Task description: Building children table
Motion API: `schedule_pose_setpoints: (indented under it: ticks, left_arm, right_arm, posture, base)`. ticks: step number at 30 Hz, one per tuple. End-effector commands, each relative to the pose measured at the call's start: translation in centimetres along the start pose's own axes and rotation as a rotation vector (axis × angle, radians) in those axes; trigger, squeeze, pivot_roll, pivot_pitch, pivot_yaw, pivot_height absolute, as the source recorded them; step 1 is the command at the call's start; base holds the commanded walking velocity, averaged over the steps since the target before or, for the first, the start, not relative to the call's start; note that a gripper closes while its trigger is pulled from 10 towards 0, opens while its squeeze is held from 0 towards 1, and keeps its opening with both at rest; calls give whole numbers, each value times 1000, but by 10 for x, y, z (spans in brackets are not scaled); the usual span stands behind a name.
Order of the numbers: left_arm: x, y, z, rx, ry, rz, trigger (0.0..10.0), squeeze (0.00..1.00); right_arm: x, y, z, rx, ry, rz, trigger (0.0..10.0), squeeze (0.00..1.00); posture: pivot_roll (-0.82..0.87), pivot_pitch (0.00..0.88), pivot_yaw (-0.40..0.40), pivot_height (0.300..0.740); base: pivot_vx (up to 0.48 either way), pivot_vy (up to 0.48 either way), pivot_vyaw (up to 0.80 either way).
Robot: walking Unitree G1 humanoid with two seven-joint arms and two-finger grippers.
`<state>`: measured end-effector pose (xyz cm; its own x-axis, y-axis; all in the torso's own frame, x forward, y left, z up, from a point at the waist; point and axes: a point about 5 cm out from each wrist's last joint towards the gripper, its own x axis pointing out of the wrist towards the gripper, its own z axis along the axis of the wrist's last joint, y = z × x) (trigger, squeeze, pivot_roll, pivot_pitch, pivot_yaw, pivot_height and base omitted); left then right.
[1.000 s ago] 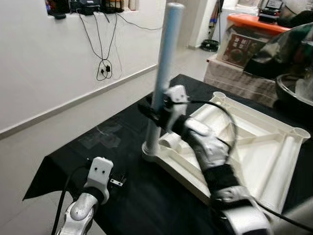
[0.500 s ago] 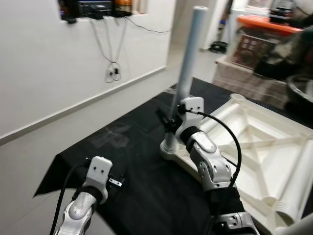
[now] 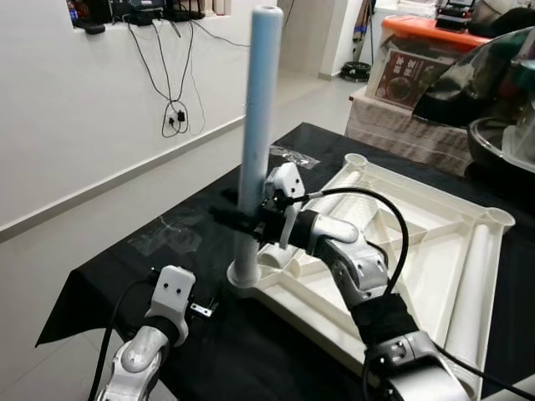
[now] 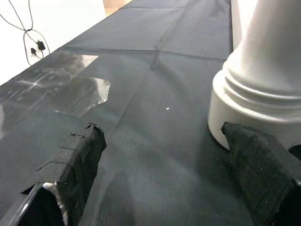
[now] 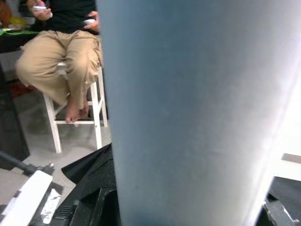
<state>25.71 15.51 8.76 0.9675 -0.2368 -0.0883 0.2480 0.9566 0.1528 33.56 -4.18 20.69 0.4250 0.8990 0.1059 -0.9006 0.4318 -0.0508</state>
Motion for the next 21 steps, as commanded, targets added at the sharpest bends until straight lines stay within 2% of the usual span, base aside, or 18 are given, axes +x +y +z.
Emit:
schedule_pose_setpoints:
  ticks: [1, 2, 3, 4, 5, 6, 7, 10, 11, 12, 13, 14, 15, 16, 17, 18, 19, 21]
  left_arm:
    - [-4, 1, -3, -3, 11, 5, 10000, 0]
    - [-6, 1, -5, -4, 16, 8, 10000, 0]
    - [-6, 1, -5, -4, 16, 8, 10000, 0]
    - [-7, 1, -6, -5, 20, 8, 10000, 0]
    - [-6, 0, -6, -5, 21, 4, 10000, 0]
    - [-5, -1, -6, -5, 20, 2, 10000, 0]
    - [-5, -1, -6, -5, 20, 2, 10000, 0]
    - [-1, -1, -4, -8, 14, -1, 10000, 0]
    - [-1, -1, -4, -7, 14, -2, 10000, 0]
    - [-1, -1, -4, -7, 14, -2, 10000, 0]
    - [0, -1, -4, -6, 13, -3, 10000, 0]
    - [0, -1, -4, -6, 13, -3, 10000, 0]
    - [0, -1, -4, -5, 12, -3, 10000, 0]
    - [0, -1, -4, -5, 12, -3, 10000, 0]
    - [0, 0, -4, -6, 11, -2, 10000, 0]
    - [0, 0, -4, -6, 10, -1, 10000, 0]
    - [0, 0, -4, -6, 10, -1, 10000, 0]
    - [0, -1, -4, -5, 10, -4, 10000, 0]
  right_arm:
    - [2, -10, -14, 59, 63, -230, 0, 0]
    - [-13, -36, -31, 107, 153, -634, 0, 0]
    - [-13, -36, -31, 107, 153, -634, 0, 0]
    - [-37, -50, -48, 96, 243, -972, 0, 0]
    - [-56, -53, -59, 112, 287, -1159, 4039, 0]
    - [-64, -51, -62, 110, 287, -1212, 10000, 0]
    - [-64, -51, -62, 110, 287, -1212, 10000, 0]
    - [-43, -33, -40, 70, 90, -978, 10000, 0]
    - [-41, -32, -33, 79, 48, -940, 10000, 1000]
    - [-41, -32, -33, 79, 48, -940, 10000, 1000]
    - [-34, -34, -26, 113, 24, -845, 10000, 1000]
    - [-34, -34, -26, 113, 24, -845, 10000, 1000]
    - [-27, -37, -18, 130, 6, -749, 10000, 1000]
    - [-27, -37, -18, 130, 6, -749, 10000, 1000]
    - [-17, -40, -5, 114, -28, -600, 10000, 0]
    - [-9, -39, 7, 114, -65, -431, 10000, 0]
    - [-9, -39, 7, 114, -65, -431, 10000, 0]
    - [0, -28, 22, 80, -118, -152, 10000, 0]
  posture:
    - [98, 0, -104, 740]
    - [89, 0, -101, 740]
    - [89, 0, -101, 740]
    - [80, 0, -99, 740]
    - [80, 0, -98, 740]
    - [80, 0, -98, 740]
    - [80, 0, -98, 740]
    - [68, 0, -91, 740]
    - [69, 0, -92, 740]
    - [69, 0, -92, 740]
    - [71, 0, -94, 740]
    - [71, 0, -94, 740]
    - [75, 0, -96, 740]
    - [75, 0, -96, 740]
    - [76, 0, -95, 740]
    - [78, 0, -94, 740]
    - [78, 0, -94, 740]
    - [80, 0, -94, 740]
  base:
    - [0, 0, 0]
    - [0, 0, 0]
    - [0, 0, 0]
    - [0, 0, 0]
    - [0, 0, 0]
    - [0, 0, 0]
    - [0, 0, 0]
    - [0, 0, 0]
    - [0, 0, 0]
    - [0, 0, 0]
    - [0, 0, 0]
    - [0, 0, 0]
    - [0, 0, 0]
    - [0, 0, 0]
    - [0, 0, 0]
    - [0, 0, 0]
    - [0, 0, 0]
    - [0, 0, 0]
